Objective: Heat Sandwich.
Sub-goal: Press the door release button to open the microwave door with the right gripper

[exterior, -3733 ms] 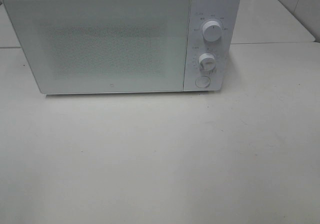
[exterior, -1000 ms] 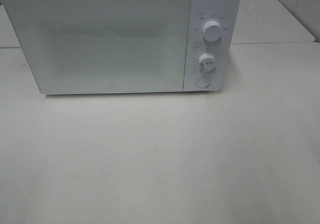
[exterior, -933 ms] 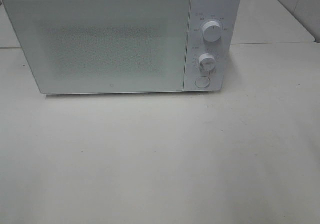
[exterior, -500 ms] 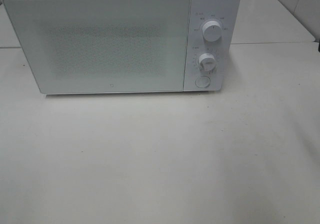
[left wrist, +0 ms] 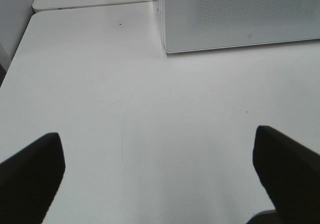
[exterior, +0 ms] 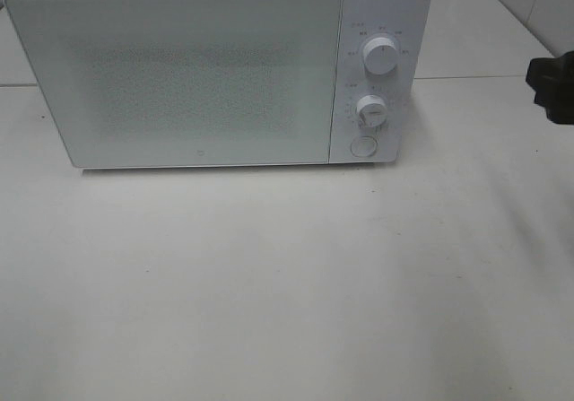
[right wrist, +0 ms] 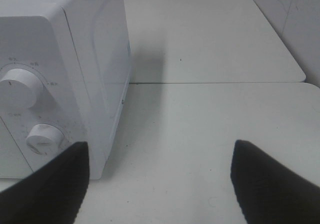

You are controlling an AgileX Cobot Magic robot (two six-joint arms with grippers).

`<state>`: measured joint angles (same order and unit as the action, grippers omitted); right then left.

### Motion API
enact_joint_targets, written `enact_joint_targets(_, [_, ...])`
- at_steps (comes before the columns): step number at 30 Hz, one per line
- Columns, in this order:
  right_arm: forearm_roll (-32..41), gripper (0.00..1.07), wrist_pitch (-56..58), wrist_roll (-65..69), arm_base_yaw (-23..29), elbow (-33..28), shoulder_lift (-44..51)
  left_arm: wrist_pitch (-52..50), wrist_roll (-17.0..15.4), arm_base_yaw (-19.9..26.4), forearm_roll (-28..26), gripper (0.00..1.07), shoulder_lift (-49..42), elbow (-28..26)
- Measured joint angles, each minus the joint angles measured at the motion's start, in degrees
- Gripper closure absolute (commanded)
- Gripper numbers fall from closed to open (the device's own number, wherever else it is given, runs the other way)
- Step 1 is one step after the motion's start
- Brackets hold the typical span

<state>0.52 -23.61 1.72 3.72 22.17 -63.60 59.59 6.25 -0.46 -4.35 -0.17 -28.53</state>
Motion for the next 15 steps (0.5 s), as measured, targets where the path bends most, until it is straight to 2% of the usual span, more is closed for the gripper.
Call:
enact_joint_targets(2, [1.32, 0.31, -6.82, 0.0, 0.0, -3.21, -2.41, 0.0, 0.0, 0.0, 0.0, 0.09, 0.0, 0.0])
enact_joint_targets(7, [4.01, 0.31, -15.93, -0.23, 0.0, -6.88, -5.79, 0.0, 0.0, 0.0, 0.0, 0.09, 0.0, 0.0])
enact_joint_targets(11, [4.58, 0.31, -19.71, -0.52, 0.23, -8.31, -8.48, 0.0, 0.0, 0.0, 0.0, 0.09, 0.0, 0.0])
enact_joint_targets(15, [7.62, 0.31, -22.75, -2.35, 3.67, -8.77, -12.09, 0.0, 0.0, 0.0, 0.0, 0.09, 0.0, 0.0])
